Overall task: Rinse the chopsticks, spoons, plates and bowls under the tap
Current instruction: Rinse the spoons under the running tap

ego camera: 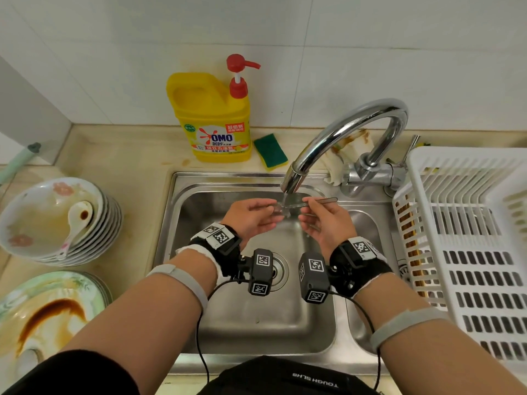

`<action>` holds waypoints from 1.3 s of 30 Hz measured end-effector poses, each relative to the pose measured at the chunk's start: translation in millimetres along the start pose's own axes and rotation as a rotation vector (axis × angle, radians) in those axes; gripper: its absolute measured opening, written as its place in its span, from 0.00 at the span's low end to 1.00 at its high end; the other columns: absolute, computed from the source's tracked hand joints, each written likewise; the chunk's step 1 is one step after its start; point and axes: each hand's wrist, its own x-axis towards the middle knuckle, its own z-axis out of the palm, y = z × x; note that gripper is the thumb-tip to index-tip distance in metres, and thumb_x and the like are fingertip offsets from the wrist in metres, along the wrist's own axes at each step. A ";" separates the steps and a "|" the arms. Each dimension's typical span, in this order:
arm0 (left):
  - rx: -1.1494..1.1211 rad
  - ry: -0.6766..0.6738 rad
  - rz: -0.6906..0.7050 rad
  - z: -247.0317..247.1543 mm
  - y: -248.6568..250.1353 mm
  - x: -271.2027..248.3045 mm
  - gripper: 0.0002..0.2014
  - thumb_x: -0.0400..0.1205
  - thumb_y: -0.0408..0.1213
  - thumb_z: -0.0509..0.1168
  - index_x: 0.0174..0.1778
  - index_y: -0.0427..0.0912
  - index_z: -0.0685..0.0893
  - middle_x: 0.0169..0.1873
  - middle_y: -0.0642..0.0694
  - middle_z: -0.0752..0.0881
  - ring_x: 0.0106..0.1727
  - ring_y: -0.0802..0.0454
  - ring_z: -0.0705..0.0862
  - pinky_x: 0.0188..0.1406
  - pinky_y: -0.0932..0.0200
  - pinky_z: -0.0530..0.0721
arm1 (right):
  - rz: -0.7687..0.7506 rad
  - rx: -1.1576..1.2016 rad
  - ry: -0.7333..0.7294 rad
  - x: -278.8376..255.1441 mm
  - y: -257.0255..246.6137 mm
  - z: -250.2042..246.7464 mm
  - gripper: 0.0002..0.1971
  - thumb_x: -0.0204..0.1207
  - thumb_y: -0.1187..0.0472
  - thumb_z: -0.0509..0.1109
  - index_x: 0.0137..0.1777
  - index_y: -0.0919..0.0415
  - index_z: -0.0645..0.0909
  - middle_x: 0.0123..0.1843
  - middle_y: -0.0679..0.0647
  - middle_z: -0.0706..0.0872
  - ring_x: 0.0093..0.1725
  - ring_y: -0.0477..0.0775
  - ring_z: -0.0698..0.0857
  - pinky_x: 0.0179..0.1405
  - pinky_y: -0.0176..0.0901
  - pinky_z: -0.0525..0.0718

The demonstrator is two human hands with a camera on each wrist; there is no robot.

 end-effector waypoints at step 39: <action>-0.197 0.158 0.020 -41.0 -3.0 -5.3 0.09 0.87 0.33 0.68 0.61 0.36 0.87 0.47 0.40 0.91 0.47 0.49 0.90 0.51 0.57 0.89 | 0.217 0.038 0.037 10.3 4.9 8.3 0.09 0.85 0.69 0.65 0.52 0.66 0.88 0.40 0.59 0.90 0.35 0.50 0.87 0.37 0.40 0.89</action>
